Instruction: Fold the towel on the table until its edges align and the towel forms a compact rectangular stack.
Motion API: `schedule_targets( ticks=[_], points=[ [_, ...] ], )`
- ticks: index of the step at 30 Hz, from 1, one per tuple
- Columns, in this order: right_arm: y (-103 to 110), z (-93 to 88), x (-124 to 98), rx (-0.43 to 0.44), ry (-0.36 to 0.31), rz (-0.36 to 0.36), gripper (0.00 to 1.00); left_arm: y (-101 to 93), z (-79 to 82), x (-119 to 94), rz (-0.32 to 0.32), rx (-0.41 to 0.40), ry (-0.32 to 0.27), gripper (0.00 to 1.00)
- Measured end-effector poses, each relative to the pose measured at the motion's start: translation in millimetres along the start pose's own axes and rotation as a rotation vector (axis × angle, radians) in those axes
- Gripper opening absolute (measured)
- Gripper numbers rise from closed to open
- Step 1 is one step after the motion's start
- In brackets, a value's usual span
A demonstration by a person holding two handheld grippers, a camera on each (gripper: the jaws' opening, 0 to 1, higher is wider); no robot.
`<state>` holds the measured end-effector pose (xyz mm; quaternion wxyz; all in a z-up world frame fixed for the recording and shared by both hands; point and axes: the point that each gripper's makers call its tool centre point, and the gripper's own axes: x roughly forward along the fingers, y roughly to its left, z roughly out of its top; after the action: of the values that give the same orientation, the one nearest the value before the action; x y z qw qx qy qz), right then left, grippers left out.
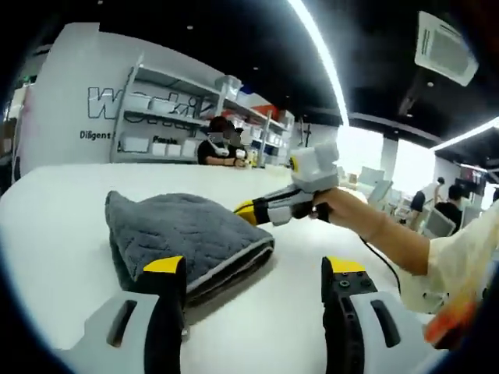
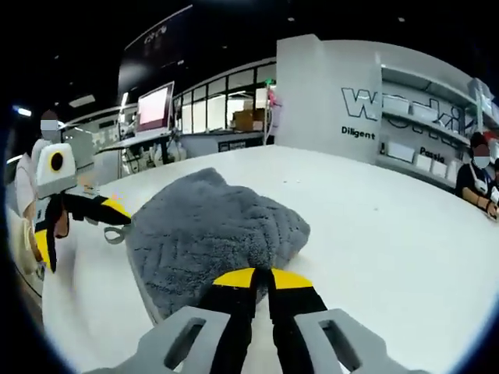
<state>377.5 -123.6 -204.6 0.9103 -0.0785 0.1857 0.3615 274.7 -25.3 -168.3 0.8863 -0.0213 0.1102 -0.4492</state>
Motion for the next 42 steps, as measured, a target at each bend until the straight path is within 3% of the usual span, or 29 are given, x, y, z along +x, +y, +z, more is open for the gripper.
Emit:
schedule_targets(
  ticks=[4,7,9,13,16,20,24,30,37,42],
  points=[
    [-1.1,3.4,-11.1,-0.003,-0.036,0.007,0.16,16.2,44.5,-3.9,-0.034,0.045,-0.099,0.69],
    [3.5,12.5,-22.8,-0.005,-0.087,0.040,0.24,33.0,57.8,1.8,-0.082,0.160,-0.072,0.67],
    [10.0,16.5,-32.3,-0.024,-0.110,0.071,0.32,51.1,55.7,8.6,-0.075,0.210,-0.021,0.67],
    [12.7,15.7,-47.5,-0.065,-0.114,0.114,0.39,79.9,55.8,24.1,-0.071,0.229,0.009,0.70],
    [14.2,12.1,-56.6,-0.073,-0.124,0.136,0.47,92.1,43.6,38.0,-0.129,0.194,0.046,0.70],
    [11.1,8.8,-63.0,-0.091,-0.125,0.145,0.51,106.9,29.1,49.0,-0.120,0.214,0.080,0.74],
    [17.1,1.4,-67.1,-0.115,-0.110,0.155,0.53,104.0,17.9,45.4,-0.113,0.218,0.088,0.76],
    [26.2,-3.6,-67.9,-0.127,-0.107,0.187,0.64,108.6,1.5,44.1,-0.135,0.188,0.117,0.77],
    [34.1,-8.5,-69.4,-0.136,-0.108,0.231,0.77,108.3,-7.5,45.2,-0.152,0.124,0.076,0.76],
    [38.9,-8.9,-69.6,-0.146,-0.120,0.259,0.89,101.4,-3.1,42.6,-0.158,0.093,0.056,0.80]
  ],
)
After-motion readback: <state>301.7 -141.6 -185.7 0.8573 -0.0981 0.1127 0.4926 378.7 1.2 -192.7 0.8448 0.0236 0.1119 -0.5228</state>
